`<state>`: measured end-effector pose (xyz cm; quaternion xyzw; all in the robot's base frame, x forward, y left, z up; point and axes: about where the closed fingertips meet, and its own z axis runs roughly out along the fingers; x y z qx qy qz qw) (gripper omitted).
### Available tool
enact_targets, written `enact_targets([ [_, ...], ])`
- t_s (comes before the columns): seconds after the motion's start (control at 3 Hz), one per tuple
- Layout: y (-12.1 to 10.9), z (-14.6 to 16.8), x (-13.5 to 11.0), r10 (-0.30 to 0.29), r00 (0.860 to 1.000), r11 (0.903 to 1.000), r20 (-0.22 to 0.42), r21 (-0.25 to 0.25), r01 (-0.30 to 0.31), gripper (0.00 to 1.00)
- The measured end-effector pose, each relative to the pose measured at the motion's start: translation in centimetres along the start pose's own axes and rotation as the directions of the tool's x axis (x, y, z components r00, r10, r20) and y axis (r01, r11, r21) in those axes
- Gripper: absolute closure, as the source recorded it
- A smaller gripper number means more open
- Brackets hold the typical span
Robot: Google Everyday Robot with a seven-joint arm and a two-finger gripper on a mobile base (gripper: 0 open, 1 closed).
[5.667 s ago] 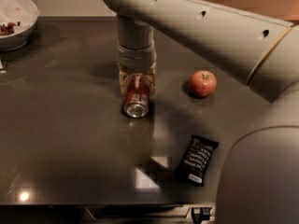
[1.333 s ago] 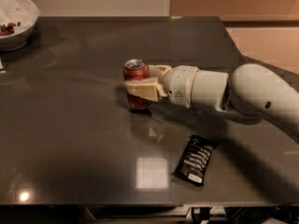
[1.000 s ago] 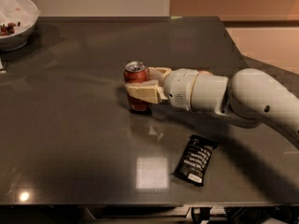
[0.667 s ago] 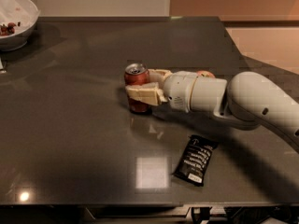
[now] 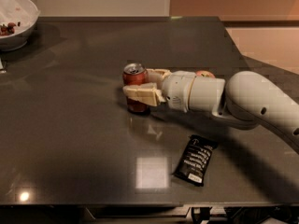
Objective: Place coke can upright
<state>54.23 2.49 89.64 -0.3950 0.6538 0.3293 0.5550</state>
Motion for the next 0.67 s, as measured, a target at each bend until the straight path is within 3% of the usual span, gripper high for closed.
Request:
enact_targets([
  [0.33, 0.14, 0.13, -0.06, -0.001, 1.000, 1.0000, 0.000, -0.003, 0.001, 0.00],
  [0.67, 0.15, 0.14, -0.06, -0.001, 1.000, 1.0000, 0.000, -0.003, 0.001, 0.00],
])
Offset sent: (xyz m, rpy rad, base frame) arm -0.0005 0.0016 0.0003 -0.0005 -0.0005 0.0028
